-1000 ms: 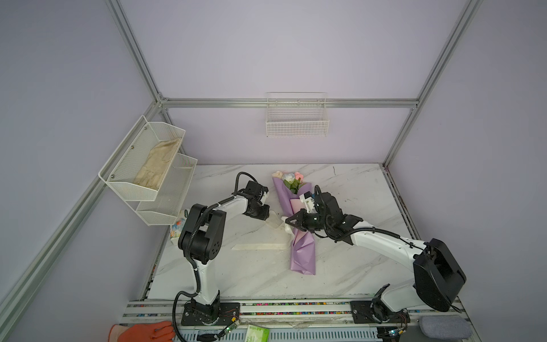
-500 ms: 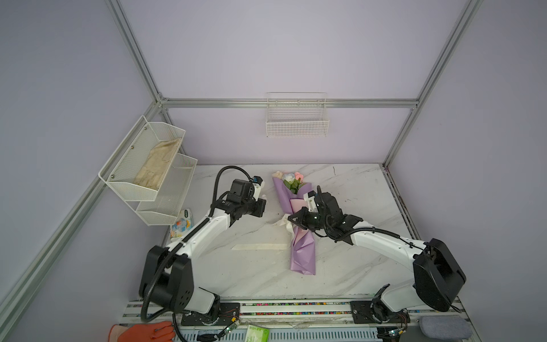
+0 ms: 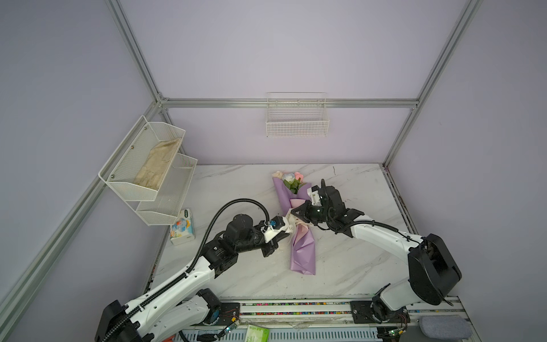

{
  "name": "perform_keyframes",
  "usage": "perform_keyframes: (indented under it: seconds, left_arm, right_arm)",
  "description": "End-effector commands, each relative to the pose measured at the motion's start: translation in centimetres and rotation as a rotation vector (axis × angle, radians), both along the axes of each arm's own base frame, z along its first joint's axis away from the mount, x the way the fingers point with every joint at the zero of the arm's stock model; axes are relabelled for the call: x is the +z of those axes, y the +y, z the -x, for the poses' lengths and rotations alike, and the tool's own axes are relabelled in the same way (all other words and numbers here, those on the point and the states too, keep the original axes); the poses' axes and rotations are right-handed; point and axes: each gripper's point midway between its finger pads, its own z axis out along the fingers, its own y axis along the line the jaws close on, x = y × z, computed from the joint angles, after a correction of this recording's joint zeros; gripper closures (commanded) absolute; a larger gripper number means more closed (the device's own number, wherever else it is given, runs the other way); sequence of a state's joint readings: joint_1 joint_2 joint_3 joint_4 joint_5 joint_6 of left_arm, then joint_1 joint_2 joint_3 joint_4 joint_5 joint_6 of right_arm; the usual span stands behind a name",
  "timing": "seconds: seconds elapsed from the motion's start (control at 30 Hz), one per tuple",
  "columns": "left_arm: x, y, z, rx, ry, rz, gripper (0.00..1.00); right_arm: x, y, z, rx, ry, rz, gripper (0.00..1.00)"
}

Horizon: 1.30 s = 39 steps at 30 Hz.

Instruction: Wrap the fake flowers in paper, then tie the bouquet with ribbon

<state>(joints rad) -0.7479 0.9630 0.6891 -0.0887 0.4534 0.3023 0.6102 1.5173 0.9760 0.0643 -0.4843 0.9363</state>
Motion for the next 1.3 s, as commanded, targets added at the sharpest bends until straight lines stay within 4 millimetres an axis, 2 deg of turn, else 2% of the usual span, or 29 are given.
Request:
perform_keyframes:
  seconds: [0.0, 0.13, 0.2, 0.33, 0.4, 0.53, 0.57, 0.73, 0.77, 0.83, 0.87, 1.0, 1.07, 1.1, 1.2, 1.27]
  left_arm:
    - [0.6, -2.7, 0.8, -0.163, -0.165, -0.033, 0.94]
    - [0.0, -5.8, 0.7, -0.231, -0.174, -0.109, 0.94]
    - [-0.5, -7.3, 0.1, -0.232, -0.162, -0.139, 0.94]
    - [-0.3, -10.3, -1.1, -0.229, -0.151, -0.146, 0.94]
    - [-1.3, -11.8, -1.6, -0.229, -0.138, -0.167, 0.95]
    - [-1.3, -13.7, -2.8, -0.18, -0.168, -0.15, 0.94]
    - [-1.1, -14.0, -3.3, -0.16, -0.171, -0.138, 0.92]
    - [-1.5, -14.9, -5.7, -0.036, -0.198, -0.115, 0.93]
    - [-1.4, -15.2, -5.7, -0.039, -0.204, -0.109, 0.89]
    - [-1.1, -15.4, -5.7, -0.016, -0.191, -0.1, 0.7]
    - [-0.9, -15.2, -5.7, -0.003, -0.17, -0.093, 0.54]
    - [-1.0, -12.8, -4.5, 0.032, -0.081, -0.127, 0.36]
    - [-0.8, -10.8, -3.5, 0.06, -0.025, -0.134, 0.35]
    - [0.3, -9.2, -3.4, 0.134, 0.016, -0.1, 0.35]
    - [0.6, -5.3, -2.6, 0.2, 0.102, -0.029, 0.36]
    - [0.0, -2.6, -3.2, 0.294, 0.169, 0.039, 0.37]
  right_arm:
    - [1.2, 0.4, -0.3, 0.03, -0.011, -0.032, 0.99]
    - [1.6, 0.5, -0.3, 0.046, -0.017, -0.042, 0.98]
    - [1.5, 0.2, -0.3, 0.042, -0.014, -0.042, 0.97]
    - [1.5, 0.2, -0.2, 0.045, -0.014, -0.044, 0.97]
    - [1.6, 0.1, -0.3, 0.044, -0.014, -0.044, 0.97]
    - [1.4, -0.2, -0.3, 0.04, -0.01, -0.044, 0.97]
    - [1.4, -0.2, -0.3, 0.043, -0.011, -0.044, 0.97]
    - [1.2, -0.6, -0.6, 0.031, -0.007, -0.038, 0.97]
    - [1.0, -0.7, -0.6, 0.029, -0.005, -0.035, 0.97]
    - [0.9, -0.8, -0.7, 0.025, -0.001, -0.035, 0.98]
    - [1.0, -0.9, -0.8, 0.026, -0.005, -0.035, 0.98]
    - [1.2, -0.8, -0.7, 0.038, -0.011, -0.038, 0.98]
    - [1.2, -0.7, -0.6, 0.044, -0.013, -0.038, 0.98]
    - [1.2, -0.7, -0.5, 0.054, -0.019, -0.034, 0.98]
    - [1.3, -0.7, -0.4, 0.06, -0.019, -0.038, 0.98]
    - [1.6, -0.4, 0.0, 0.079, -0.024, -0.062, 0.98]
